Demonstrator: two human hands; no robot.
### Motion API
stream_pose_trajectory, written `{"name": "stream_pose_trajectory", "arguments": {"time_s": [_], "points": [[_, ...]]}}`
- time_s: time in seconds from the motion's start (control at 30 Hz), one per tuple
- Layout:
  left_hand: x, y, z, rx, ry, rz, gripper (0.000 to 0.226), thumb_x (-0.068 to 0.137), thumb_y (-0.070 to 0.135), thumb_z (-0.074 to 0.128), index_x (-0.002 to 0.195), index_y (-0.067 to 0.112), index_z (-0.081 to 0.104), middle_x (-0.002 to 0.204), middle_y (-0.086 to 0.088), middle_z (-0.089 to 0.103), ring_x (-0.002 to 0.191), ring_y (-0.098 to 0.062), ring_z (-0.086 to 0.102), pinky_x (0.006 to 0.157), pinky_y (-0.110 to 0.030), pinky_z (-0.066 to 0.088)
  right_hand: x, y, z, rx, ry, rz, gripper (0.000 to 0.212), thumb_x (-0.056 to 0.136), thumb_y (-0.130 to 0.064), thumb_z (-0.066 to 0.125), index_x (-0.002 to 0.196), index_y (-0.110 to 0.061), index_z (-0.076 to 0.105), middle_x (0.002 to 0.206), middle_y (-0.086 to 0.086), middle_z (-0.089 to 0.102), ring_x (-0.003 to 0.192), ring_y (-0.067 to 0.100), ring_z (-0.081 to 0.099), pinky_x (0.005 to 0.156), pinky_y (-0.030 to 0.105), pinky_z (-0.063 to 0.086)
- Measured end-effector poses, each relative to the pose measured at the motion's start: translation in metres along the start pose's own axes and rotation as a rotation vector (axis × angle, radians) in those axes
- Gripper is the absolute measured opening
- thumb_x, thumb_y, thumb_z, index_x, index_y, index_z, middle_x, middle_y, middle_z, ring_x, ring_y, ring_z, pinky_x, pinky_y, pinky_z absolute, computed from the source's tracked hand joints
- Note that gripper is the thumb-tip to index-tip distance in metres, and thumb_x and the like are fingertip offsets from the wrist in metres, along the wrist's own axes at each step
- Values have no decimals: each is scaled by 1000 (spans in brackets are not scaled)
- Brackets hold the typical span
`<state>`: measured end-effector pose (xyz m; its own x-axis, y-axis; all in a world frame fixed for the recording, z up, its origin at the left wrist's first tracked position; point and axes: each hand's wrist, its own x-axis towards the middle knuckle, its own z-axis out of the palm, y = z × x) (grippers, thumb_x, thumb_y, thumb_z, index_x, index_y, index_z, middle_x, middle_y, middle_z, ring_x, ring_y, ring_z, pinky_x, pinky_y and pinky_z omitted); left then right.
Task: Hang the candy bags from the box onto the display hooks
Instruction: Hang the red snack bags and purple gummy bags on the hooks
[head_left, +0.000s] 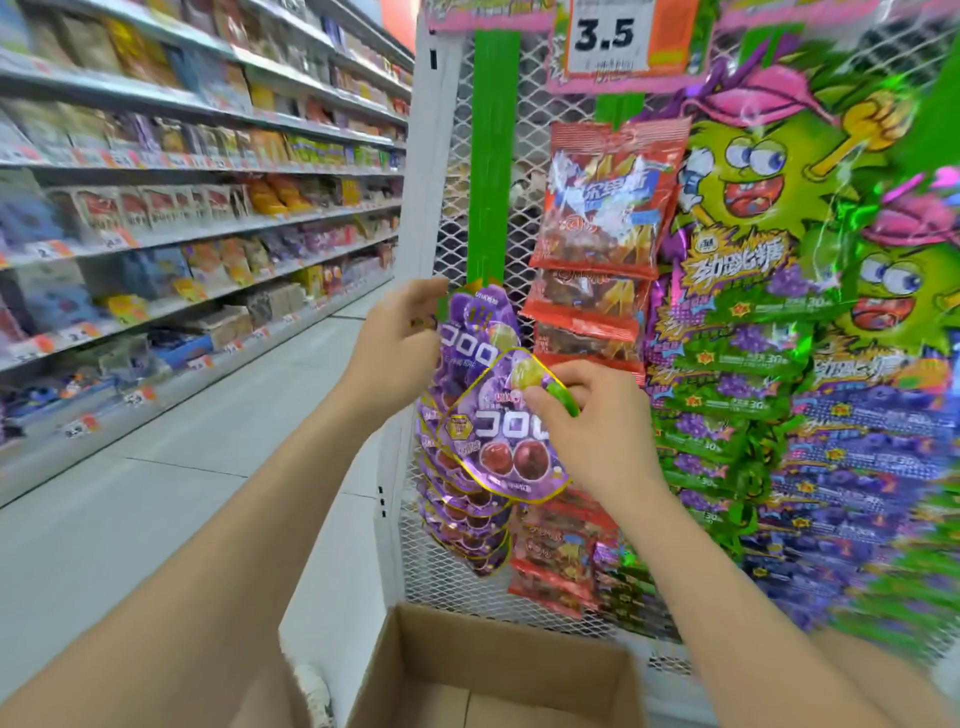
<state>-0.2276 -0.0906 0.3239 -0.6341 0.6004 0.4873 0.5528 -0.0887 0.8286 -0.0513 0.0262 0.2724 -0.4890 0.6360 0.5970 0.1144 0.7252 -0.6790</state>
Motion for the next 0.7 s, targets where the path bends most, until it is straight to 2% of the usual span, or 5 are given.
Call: {"name": "stream_pose_trajectory", "arguments": {"time_s": [0.07,0.17,0.3,0.43,0.7], "points": [[19,11,5,-14,42,-38,64,86,-15,45,145,8,56,135,1,65,129,-10,60,112,-29,47,11,-8,-3,-46,24,-20,13,92,-29,78,100,-19,79,94,-3,80,91,22,74,85,46,57],[37,24,16,-94,84,-105,65,89,-20,37,147,5,51,127,-1,61,122,-16,61,102,-29,49,28,-21,-4,-44,79,-33,18,95,-25,75,112,-19,76,106,-1,78,103,23,72,92,44,55],[54,38,21,-243,121,-201,51,92,-15,37,135,1,59,100,-5,69,86,-14,66,68,-21,52,54,-36,-3,-28,170,-62,27,92,-26,77,117,-26,69,102,-5,76,100,25,69,94,45,51],[57,55,21,-362,48,-249,36,95,-7,40,100,9,72,57,6,64,43,-4,54,38,-13,36,77,-51,0,-115,208,-90,20,93,-35,76,111,-28,69,103,-7,74,100,28,66,81,35,34],[59,67,12,-594,-89,-348,25,103,18,57,83,10,71,67,-4,73,51,-16,70,46,-22,55,100,-79,2,-5,319,-75,17,92,-33,78,107,-25,80,102,-6,79,103,22,71,91,32,49]]}}
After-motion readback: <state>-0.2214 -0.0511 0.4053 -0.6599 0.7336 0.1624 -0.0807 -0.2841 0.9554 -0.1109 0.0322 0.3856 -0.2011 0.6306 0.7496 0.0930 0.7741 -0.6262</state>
